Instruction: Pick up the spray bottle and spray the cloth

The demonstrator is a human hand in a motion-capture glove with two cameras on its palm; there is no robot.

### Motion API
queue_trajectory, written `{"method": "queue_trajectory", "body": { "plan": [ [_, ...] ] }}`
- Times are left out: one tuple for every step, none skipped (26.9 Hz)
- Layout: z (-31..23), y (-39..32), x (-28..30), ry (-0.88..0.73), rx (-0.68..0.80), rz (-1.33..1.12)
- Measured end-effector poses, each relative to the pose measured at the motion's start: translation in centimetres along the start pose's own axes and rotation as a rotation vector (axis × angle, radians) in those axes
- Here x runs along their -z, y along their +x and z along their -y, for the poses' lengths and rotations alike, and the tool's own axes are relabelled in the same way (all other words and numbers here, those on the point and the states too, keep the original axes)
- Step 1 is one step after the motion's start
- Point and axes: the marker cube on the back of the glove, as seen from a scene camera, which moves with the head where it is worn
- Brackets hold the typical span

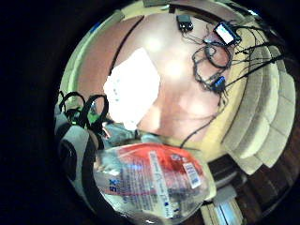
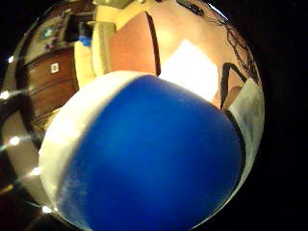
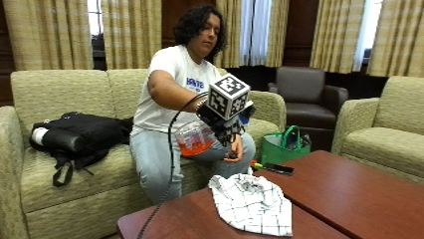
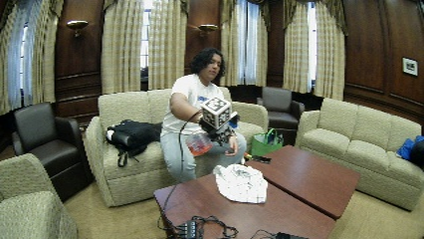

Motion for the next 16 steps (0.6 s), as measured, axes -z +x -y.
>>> {"method": "queue_trajectory", "body": {
  "plan": [
    [0.5, -0.4, -0.4, -0.028, -0.009, -0.039],
    [1.0, -0.8, -0.8, -0.057, -0.016, -0.078],
    [1.6, -1.2, -1.3, -0.088, -0.023, -0.119],
    [2.1, -1.7, -2.0, -0.118, -0.030, -0.157],
    [2.6, -2.1, -2.8, -0.147, -0.038, -0.193],
    [3.0, -2.4, -3.6, -0.174, -0.047, -0.222],
    [3.5, -2.7, -4.5, -0.200, -0.056, -0.247],
    [3.8, -2.8, -5.3, -0.225, -0.065, -0.266],
    [4.2, -3.0, -6.1, -0.250, -0.073, -0.284],
    [4.4, -3.0, -7.0, -0.275, -0.081, -0.301],
    [4.7, -3.1, -7.8, -0.300, -0.088, -0.319],
    [5.0, -3.1, -8.6, -0.322, -0.095, -0.338],
    [5.3, -3.0, -9.5, -0.342, -0.103, -0.359],
    [5.6, -3.0, -10.3, -0.358, -0.111, -0.381],
    [5.8, -3.0, -11.3, -0.374, -0.118, -0.403],
    [6.1, -2.9, -12.2, -0.390, -0.126, -0.425]
  ]
}}
